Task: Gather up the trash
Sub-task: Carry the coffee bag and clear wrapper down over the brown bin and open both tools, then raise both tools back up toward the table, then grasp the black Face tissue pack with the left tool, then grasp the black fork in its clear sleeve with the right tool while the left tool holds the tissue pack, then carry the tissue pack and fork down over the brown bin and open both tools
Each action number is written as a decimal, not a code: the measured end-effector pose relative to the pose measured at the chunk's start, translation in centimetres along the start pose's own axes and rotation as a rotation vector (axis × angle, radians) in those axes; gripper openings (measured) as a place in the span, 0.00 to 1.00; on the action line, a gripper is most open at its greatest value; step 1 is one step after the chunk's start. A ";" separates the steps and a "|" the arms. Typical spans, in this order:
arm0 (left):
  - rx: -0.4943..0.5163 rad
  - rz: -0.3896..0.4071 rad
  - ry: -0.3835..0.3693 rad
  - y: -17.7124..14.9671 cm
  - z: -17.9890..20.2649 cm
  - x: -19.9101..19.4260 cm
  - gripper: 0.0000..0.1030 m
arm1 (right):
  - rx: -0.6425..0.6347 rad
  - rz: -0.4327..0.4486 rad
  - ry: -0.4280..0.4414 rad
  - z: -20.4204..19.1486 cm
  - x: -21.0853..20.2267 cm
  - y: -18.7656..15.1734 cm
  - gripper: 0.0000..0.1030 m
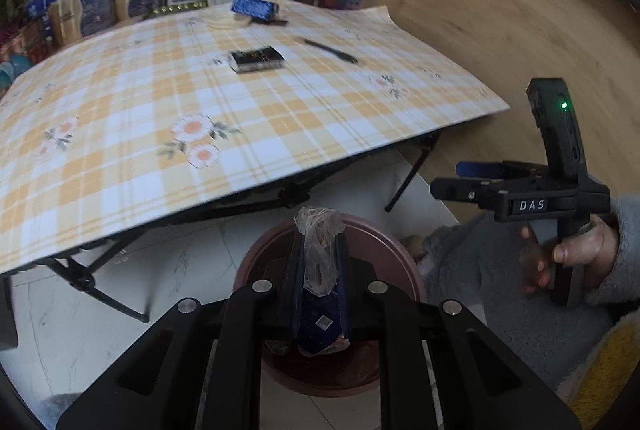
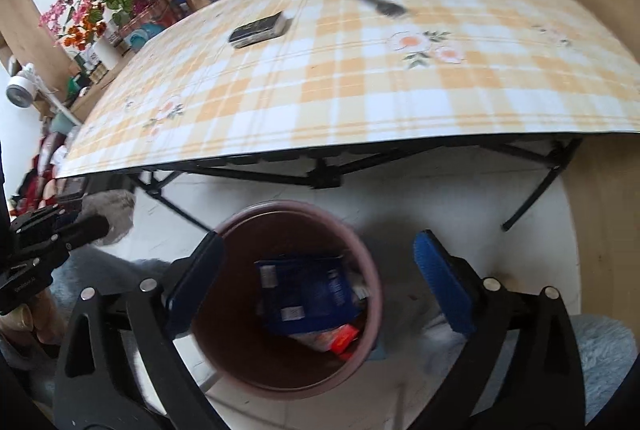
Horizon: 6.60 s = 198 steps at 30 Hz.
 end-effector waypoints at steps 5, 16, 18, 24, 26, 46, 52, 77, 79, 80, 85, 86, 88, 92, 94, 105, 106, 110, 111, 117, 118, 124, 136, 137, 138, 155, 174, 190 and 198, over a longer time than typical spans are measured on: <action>0.010 -0.078 -0.006 -1.1 0.4 3.0 0.14 | 0.022 -0.006 -0.007 1.0 0.6 -0.3 0.94; 0.055 -0.175 0.023 -2.4 0.8 5.1 0.15 | 0.035 -0.026 -0.015 0.8 1.1 -1.0 0.94; 0.054 -0.177 0.024 -2.4 0.8 5.1 0.16 | 0.035 -0.028 -0.016 0.8 1.1 -1.0 0.94; 0.052 -0.176 0.028 -2.4 0.9 5.0 0.20 | 0.026 -0.032 -0.016 0.5 1.2 -1.1 0.94; 0.048 -0.176 0.029 -2.4 0.9 5.0 0.28 | 0.022 -0.035 -0.016 0.4 1.2 -1.2 0.94; -0.234 0.030 0.245 4.7 -6.8 -0.9 0.84 | 0.007 0.053 -0.026 0.7 -1.4 2.7 0.94; -0.265 0.130 0.248 10.8 -8.2 -2.4 0.90 | -0.010 0.125 -0.059 1.9 -3.8 6.4 0.94; -0.216 0.019 0.209 19.8 -8.2 7.9 0.94 | -0.023 0.151 -0.171 7.6 -1.3 16.5 0.94; -0.214 0.001 0.217 20.5 -8.2 9.3 0.94 | -0.029 0.146 -0.171 7.5 -0.9 16.8 0.94; -0.215 -0.005 0.224 20.8 -8.2 9.8 0.94 | -0.033 0.142 -0.173 7.5 -0.7 16.9 0.94; -0.228 -0.032 0.263 22.5 -8.2 12.8 0.94 | -0.043 0.113 -0.192 8.1 0.6 17.2 0.94; -0.231 -0.035 0.270 22.7 -8.2 13.2 0.94 | -0.042 0.109 -0.196 8.2 0.7 17.3 0.94; -0.232 -0.049 0.286 23.1 -8.3 13.9 0.94 | -0.037 0.100 -0.203 8.6 1.0 17.3 0.94; -0.209 -0.087 0.321 23.5 -8.2 15.1 0.94 | -0.020 0.091 -0.209 9.4 1.2 17.4 0.94; -0.217 -0.101 0.319 23.4 -8.5 15.4 0.94 | -0.010 0.089 -0.205 9.8 1.3 17.6 0.94; -0.214 -0.059 0.257 22.6 -9.4 13.7 0.50 | -0.068 0.076 -0.176 8.7 2.6 19.2 0.94; -0.221 -0.056 0.248 22.5 -9.5 13.5 0.48 | -0.080 0.075 -0.173 8.4 2.8 19.5 0.94; -0.235 -0.029 0.230 22.0 -9.9 12.1 0.45 | -0.128 0.065 -0.164 7.2 3.5 20.6 0.94; -0.235 -0.023 0.229 21.9 -9.9 11.8 0.45 | -0.135 0.063 -0.161 7.0 3.7 20.8 0.94; -0.221 0.026 0.229 20.9 -9.8 9.0 0.45 | -0.170 0.060 -0.141 6.0 4.4 22.3 0.94; -0.220 0.036 0.231 20.6 -9.9 8.4 0.45 | -0.178 0.056 -0.140 5.9 4.7 22.5 0.93; -0.267 0.059 0.216 18.5 -11.2 6.2 0.45 | -0.226 0.021 -0.159 5.1 6.8 23.6 0.92; -0.303 0.073 0.225 15.3 -12.2 3.8 0.45 | -0.156 -0.053 -0.141 5.2 10.2 24.9 0.70; -0.303 0.079 0.224 15.2 -12.2 3.6 0.45 | -0.169 -0.055 -0.153 5.1 10.4 24.9 0.69; -0.303 0.081 0.225 15.1 -12.1 3.5 0.45 | -0.179 -0.056 -0.164 4.9 10.5 24.9 0.68; -0.258 0.120 0.208 14.7 -8.6 -0.4 0.45 | -0.280 0.053 -0.090 -0.7 4.0 23.1 0.13; -0.251 0.156 0.208 9.2 -4.7 -6.1 0.45 | -0.265 0.147 0.028 -3.8 -4.3 15.7 0.13; -0.260 0.155 0.218 5.6 -3.3 -7.8 0.45 | -0.234 0.067 0.126 -5.1 -3.8 5.0 0.13; -0.263 0.130 0.225 3.7 -3.0 -7.4 0.45 | -0.229 -0.083 0.165 -6.4 0.4 -0.5 0.13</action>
Point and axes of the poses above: each gripper's, at about its wrist camera, not at the fingertips, and x roughly the way its jaws point, z to its right, y to its top, the point moved 4 cm from there along x, roughly the way its jaws point, and after that the axes turned 6 degrees about -z, right-handed, at the moved point
